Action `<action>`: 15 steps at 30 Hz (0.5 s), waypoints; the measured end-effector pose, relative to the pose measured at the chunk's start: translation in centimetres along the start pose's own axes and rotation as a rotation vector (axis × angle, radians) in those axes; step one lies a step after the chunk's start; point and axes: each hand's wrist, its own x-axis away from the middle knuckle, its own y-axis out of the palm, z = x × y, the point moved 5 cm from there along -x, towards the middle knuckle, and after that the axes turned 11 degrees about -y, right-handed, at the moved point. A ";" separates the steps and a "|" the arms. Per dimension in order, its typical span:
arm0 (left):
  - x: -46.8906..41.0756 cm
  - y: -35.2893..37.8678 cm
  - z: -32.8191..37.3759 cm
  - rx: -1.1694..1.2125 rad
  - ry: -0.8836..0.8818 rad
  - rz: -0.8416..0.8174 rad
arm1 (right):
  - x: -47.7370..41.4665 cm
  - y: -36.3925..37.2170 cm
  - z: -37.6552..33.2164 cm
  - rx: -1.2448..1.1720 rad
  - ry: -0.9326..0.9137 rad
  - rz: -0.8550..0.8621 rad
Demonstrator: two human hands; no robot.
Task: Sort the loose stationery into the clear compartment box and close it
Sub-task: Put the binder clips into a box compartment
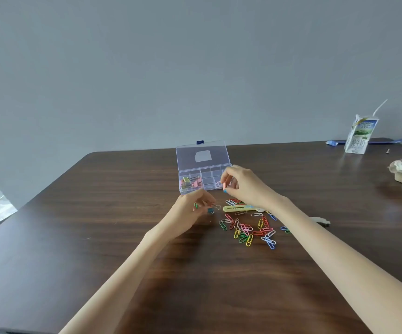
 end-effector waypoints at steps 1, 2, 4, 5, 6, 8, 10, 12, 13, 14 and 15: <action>-0.3 -0.1 0.0 0.007 -0.017 0.015 | -0.1 -0.1 0.1 -0.045 0.013 0.021; -0.7 -0.3 0.1 0.017 -0.040 0.029 | -0.2 -0.3 0.1 -0.082 0.026 0.037; -1.5 -0.6 0.1 0.044 -0.083 0.054 | -0.5 -0.5 0.5 -0.119 0.052 0.061; -2.0 -0.8 0.2 0.048 -0.093 0.068 | -0.7 -0.6 0.8 -0.128 0.065 0.071; -2.5 -0.9 0.2 0.045 -0.095 0.083 | -0.8 -0.7 1.1 -0.140 0.075 0.083; -3.4 -1.2 0.4 0.036 -0.087 0.108 | -1.1 -0.7 1.7 -0.174 0.089 0.124; -4.3 -1.4 0.4 0.035 -0.084 0.120 | -1.5 -0.6 2.3 -0.189 0.094 0.164; -5.2 -1.6 0.2 0.025 -0.094 0.127 | -1.9 -0.4 2.7 -0.166 0.094 0.179; -5.5 -1.7 0.1 0.016 -0.098 0.131 | -2.2 -0.3 2.9 -0.155 0.097 0.185; -5.9 -1.7 -0.1 0.008 -0.107 0.135 | -2.4 -0.2 3.1 -0.150 0.101 0.198; -6.1 -1.8 -0.3 0.002 -0.120 0.140 | -2.6 -0.1 3.3 -0.146 0.104 0.216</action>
